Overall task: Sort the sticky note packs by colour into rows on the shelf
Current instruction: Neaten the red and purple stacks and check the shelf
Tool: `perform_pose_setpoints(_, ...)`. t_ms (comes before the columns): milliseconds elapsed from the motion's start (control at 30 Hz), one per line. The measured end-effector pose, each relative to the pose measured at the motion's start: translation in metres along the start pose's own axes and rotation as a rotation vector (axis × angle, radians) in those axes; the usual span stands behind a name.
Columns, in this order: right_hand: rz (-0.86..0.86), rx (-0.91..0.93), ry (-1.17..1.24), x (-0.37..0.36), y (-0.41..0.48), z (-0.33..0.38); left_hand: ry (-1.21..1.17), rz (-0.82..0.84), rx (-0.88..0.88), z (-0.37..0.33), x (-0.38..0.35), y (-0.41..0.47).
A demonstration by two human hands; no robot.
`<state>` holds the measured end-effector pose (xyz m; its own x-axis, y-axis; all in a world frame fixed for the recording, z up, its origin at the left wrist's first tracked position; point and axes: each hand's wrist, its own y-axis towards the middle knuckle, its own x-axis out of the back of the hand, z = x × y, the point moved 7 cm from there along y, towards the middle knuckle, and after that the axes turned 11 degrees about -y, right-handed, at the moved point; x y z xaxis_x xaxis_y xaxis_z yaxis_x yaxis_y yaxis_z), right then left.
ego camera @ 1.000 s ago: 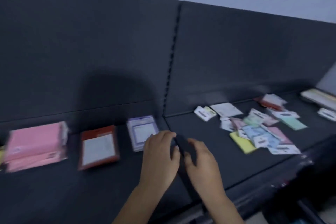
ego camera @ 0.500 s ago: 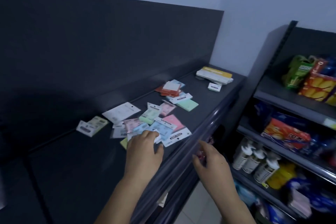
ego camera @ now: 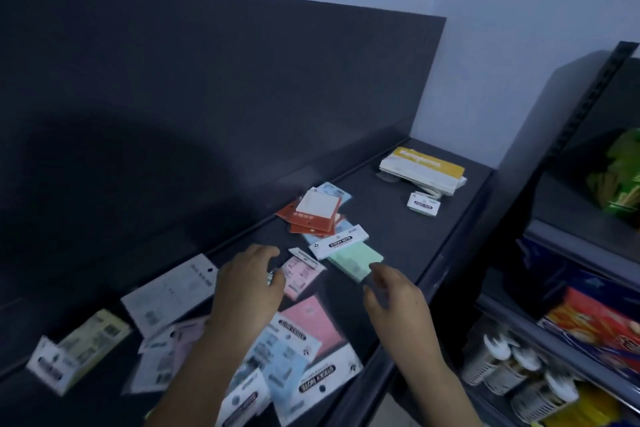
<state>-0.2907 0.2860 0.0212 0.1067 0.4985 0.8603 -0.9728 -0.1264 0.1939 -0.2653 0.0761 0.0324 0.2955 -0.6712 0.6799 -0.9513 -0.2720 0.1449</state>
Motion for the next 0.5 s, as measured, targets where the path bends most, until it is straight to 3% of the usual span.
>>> perform_pose_setpoints(267,0.080,0.057,0.069,-0.014,0.112,-0.036,-0.091,-0.004,0.206,0.006,-0.042,0.076)
perform_pose_setpoints(433,0.218,0.288,0.098,-0.052,0.194,-0.018,-0.012,0.012,0.445,0.025,-0.067,0.111)
perform_pose_setpoints(500,0.264,0.347,0.133,-0.066,0.221,-0.014,-0.060,-0.057,0.525,0.030,-0.074,0.122)
